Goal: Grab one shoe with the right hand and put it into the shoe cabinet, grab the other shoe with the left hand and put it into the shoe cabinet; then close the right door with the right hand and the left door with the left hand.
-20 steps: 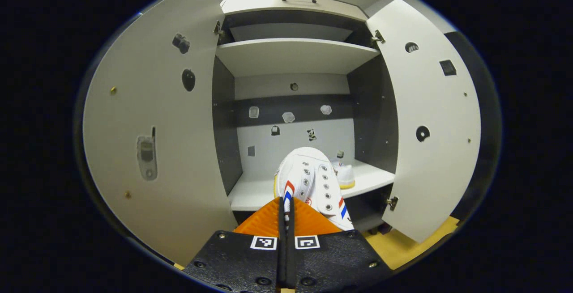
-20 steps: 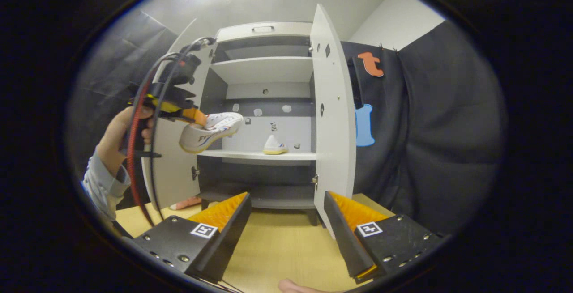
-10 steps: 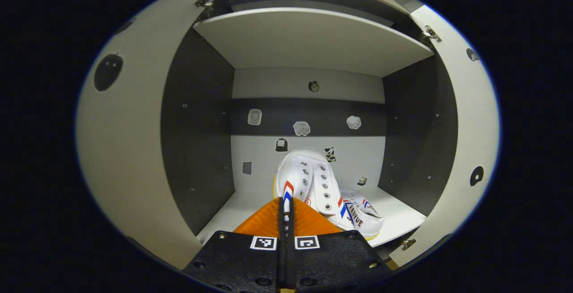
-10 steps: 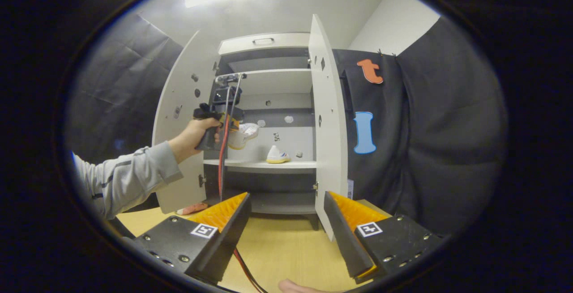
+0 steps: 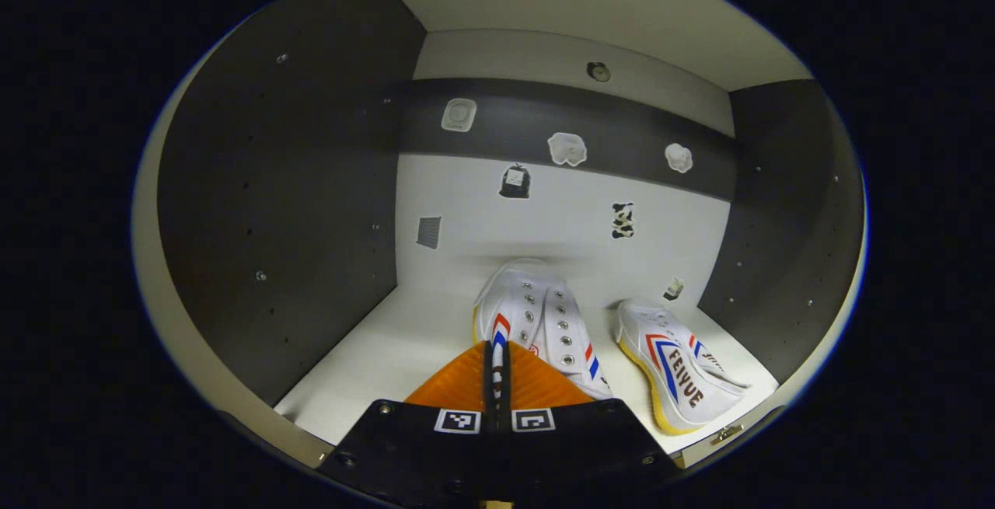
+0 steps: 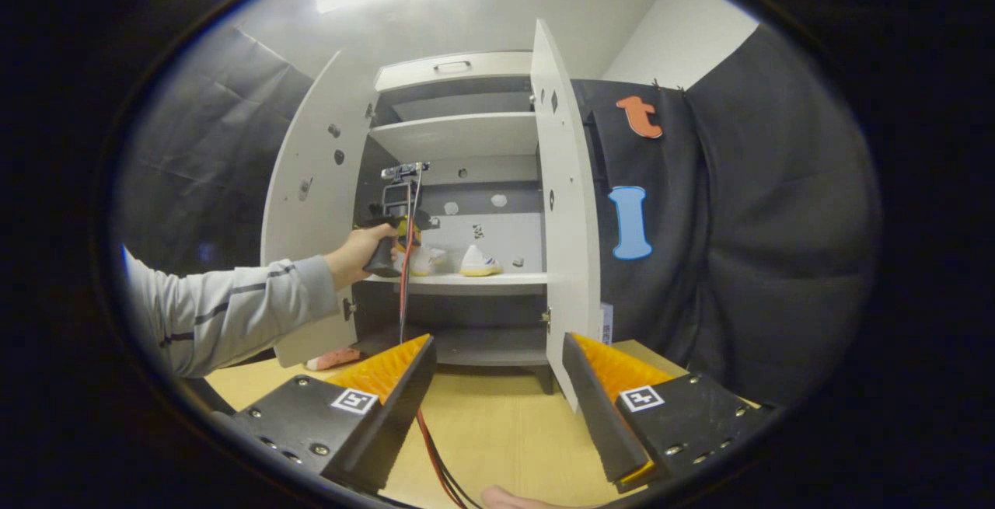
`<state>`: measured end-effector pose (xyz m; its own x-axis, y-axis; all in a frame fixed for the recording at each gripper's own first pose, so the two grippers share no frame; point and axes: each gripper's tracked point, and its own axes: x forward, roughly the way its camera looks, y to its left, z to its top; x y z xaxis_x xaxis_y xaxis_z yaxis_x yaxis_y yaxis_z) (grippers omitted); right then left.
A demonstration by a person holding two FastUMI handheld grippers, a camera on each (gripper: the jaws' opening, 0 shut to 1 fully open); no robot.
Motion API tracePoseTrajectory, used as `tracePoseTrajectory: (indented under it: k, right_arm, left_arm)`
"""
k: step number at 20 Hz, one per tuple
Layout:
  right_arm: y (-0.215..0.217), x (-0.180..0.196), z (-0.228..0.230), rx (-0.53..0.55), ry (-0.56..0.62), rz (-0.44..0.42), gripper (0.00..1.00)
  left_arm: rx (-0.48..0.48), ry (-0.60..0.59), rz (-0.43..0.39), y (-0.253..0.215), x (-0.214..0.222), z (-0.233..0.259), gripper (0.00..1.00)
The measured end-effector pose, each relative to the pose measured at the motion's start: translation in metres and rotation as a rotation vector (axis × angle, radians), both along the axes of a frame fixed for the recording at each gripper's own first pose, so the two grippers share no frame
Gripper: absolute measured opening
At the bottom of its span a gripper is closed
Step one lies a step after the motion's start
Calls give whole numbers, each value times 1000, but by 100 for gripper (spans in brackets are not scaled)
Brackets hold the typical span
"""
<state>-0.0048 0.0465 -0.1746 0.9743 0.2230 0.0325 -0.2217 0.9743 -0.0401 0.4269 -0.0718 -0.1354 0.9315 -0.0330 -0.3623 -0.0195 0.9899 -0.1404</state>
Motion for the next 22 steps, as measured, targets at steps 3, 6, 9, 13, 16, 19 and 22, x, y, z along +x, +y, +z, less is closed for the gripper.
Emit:
tracePoseTrajectory:
  k: [3, 6, 9, 13, 16, 19, 22]
  right_arm:
    - [-2, 0, -2, -5, 10, -9, 97]
    - [-4, 0, -3, -9, 20, -26, 98]
    - [-7, -4, -2, -13, 24, -53, 97]
    - [-13, -13, 1, -25, 11, -85, 97]
    - [-17, -19, 5, -30, 4, -102, 97]
    - [-27, -22, 9, -42, -4, -129, 97]
    - [-42, -21, 16, -43, -17, -166, 97]
  left_arm:
    - [-77, -11, 7, 5, 2, -5, 2]
    - [-96, -82, 19, 11, 8, 13, 7]
    - [-60, -65, 3, 3, -12, 18, 26]
    - [-22, -59, -42, -10, -55, 25, 65]
    - [-47, -91, -128, -21, -92, 41, 75]
    - [-27, -89, -201, -26, -137, 48, 90]
    - [68, -161, -254, -22, -184, 64, 90]
